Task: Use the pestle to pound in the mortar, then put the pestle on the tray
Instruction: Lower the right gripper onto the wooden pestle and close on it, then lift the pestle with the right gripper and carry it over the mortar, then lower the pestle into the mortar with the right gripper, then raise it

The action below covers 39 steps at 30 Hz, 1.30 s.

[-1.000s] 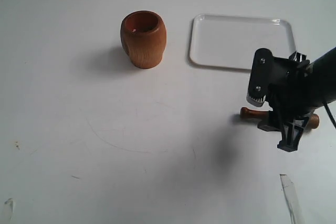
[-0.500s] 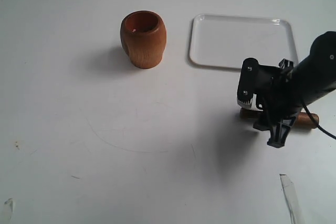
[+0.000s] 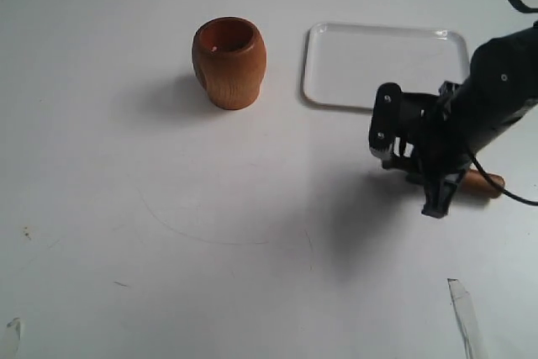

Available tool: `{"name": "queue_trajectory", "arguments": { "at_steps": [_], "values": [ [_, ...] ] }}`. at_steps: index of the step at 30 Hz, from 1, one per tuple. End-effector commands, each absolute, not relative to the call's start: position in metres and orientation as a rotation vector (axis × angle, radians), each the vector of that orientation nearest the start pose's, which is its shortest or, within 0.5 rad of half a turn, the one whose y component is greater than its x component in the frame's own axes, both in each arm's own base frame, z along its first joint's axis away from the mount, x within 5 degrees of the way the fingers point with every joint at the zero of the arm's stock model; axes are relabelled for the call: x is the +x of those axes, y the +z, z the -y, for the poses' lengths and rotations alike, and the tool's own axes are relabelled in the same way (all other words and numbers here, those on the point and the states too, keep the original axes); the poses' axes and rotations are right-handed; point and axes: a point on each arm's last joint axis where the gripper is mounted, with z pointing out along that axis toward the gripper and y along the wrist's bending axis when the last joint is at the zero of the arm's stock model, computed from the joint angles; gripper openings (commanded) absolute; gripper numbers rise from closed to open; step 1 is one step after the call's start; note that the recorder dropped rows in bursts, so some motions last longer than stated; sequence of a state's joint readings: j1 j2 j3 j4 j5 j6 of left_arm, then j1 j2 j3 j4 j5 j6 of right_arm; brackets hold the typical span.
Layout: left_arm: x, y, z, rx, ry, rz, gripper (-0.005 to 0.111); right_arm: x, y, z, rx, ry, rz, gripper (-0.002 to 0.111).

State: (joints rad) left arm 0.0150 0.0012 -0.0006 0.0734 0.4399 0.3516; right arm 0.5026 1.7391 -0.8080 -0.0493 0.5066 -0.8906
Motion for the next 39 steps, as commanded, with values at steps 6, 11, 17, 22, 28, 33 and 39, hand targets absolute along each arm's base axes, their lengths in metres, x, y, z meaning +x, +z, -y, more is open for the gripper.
{"name": "queue_trajectory", "arguments": {
  "at_steps": [6,11,17,22,28,33,39],
  "values": [
    [0.051,0.174,-0.003,0.361,0.302,-1.897,0.0,0.267,0.252,-0.181,-1.137,0.028,-1.768,0.0],
    [0.051,0.174,-0.003,0.361,0.302,-1.897,0.0,0.255,0.302,-0.198,-0.715,0.201,-1.53,0.0],
    [0.051,0.174,-0.003,0.361,0.302,-1.897,0.0,0.236,0.318,-0.238,-0.581,0.656,-1.155,0.0],
    [0.051,0.174,-0.003,0.361,0.302,-1.897,0.0,0.254,0.267,-0.258,-0.568,0.729,-1.229,0.0],
    [0.051,0.174,-0.003,0.361,0.302,-1.897,0.0,0.271,0.215,-0.28,-0.586,0.794,-1.26,0.0],
    [0.051,0.174,-0.003,0.361,0.302,-1.897,0.0,0.285,0.207,-0.298,-0.619,0.802,-1.235,0.0],
    [0.051,0.174,-0.003,0.361,0.302,-1.897,0.0,0.297,0.208,-0.307,-0.694,0.707,-1.287,0.0]
  ]
}}
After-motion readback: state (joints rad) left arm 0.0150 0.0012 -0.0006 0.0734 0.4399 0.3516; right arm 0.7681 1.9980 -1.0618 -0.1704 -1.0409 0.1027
